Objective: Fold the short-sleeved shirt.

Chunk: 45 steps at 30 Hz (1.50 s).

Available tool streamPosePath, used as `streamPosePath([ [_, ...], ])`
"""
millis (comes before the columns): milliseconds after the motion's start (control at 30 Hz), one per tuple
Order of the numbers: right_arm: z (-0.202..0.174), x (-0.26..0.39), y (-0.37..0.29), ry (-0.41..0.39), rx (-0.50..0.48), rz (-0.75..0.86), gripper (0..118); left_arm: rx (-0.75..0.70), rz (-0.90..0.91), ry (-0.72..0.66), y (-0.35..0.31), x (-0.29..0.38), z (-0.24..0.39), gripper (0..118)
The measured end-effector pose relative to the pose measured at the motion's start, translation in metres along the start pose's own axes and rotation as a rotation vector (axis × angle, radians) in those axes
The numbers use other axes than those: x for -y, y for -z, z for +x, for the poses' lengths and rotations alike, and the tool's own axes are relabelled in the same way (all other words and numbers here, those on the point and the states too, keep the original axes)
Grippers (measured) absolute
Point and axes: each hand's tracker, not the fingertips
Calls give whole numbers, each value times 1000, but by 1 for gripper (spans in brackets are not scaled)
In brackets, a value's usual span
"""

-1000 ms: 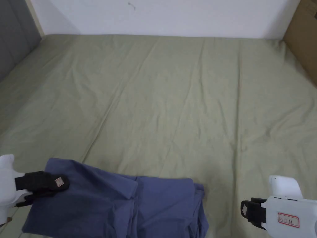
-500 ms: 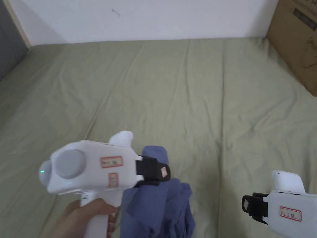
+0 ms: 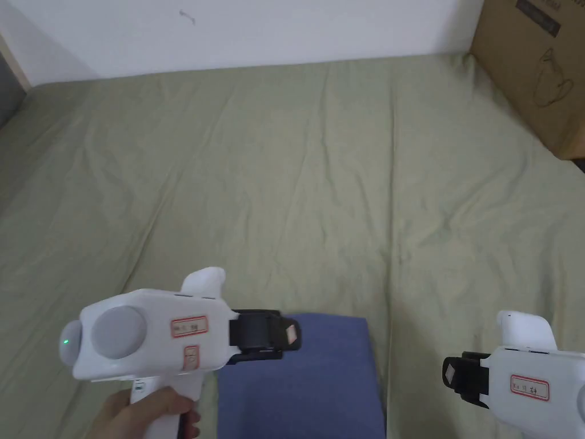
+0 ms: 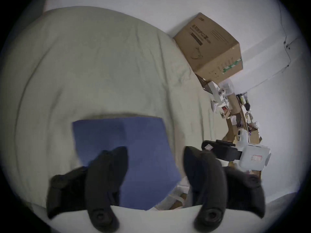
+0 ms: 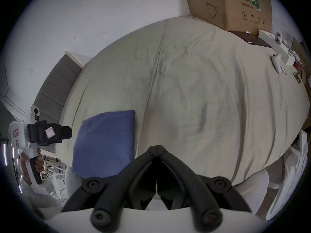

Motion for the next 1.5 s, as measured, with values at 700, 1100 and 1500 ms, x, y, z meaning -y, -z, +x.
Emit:
streamPosePath([
  [700,6,8,6,4,-15,-26,0,48,-254,56,123,39,60,3],
  [1100,-7,-2,2,-17,-54,-20,0,122,-69,-25,46,16,20,2],
  [1500,-107,-31,44,-262,-272,-125,0,94,130,-268,-53,54,-101,2],
])
